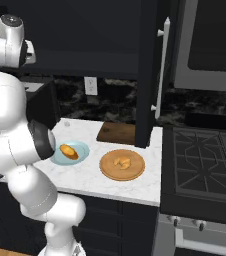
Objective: From the different types of pastries on the counter, select a croissant and place it on the cutting board. Then retrieve a jar of jam from the cabinet and place it alongside the croissant on the cutting board.
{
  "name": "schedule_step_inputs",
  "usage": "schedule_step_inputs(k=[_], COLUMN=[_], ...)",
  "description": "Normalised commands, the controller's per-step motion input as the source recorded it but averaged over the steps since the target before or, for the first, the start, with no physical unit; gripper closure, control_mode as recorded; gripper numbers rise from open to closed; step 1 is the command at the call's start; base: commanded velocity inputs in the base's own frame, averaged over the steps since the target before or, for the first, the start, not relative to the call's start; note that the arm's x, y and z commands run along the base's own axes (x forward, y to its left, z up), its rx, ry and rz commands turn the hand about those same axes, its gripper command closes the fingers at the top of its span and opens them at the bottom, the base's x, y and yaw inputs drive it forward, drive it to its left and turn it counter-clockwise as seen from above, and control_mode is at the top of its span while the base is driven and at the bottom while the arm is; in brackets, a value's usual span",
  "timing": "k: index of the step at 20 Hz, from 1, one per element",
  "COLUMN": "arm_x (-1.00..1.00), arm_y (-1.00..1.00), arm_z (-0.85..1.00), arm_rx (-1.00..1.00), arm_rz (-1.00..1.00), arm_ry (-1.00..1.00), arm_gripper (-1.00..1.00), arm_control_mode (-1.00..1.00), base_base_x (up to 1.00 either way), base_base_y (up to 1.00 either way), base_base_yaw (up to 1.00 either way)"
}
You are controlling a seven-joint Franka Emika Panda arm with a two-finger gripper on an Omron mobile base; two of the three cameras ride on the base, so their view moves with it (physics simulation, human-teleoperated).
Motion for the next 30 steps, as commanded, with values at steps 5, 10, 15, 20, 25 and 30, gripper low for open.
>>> schedule_step_inputs(k=[5, 10, 15, 20, 25, 30], arm_x=[0.25, 0.14, 0.6, 0.07, 0.06, 0.24], arm_y=[0.14, 0.18, 0.0, 0.15, 0.2, 0.0], arm_z=[0.09, 0.26, 0.62, 0.05, -0.43, 0.03], arm_rx=[0.0, -0.01, -0.01, -0.01, -0.16, -0.03], arm_rz=[-0.02, 0.01, -0.01, 0.0, 0.0, 0.0], arm_ry=[0.0, -0.02, -0.04, 0.0, 0.06, 0.01], arm_gripper=[-1.0, -1.0, -1.0, -1.0, -1.0, -1.0], arm_control_mode=[-1.0, -1.0, -1.0, -1.0, -1.0, -1.0], base_base_x=[0.0, 0.0, 0.0, 0.0, 0.0, 0.0], base_base_y=[0.0, 0.0, 0.0, 0.0, 0.0, 0.0], base_base_yaw=[0.0, 0.0, 0.0, 0.0, 0.0, 0.0])
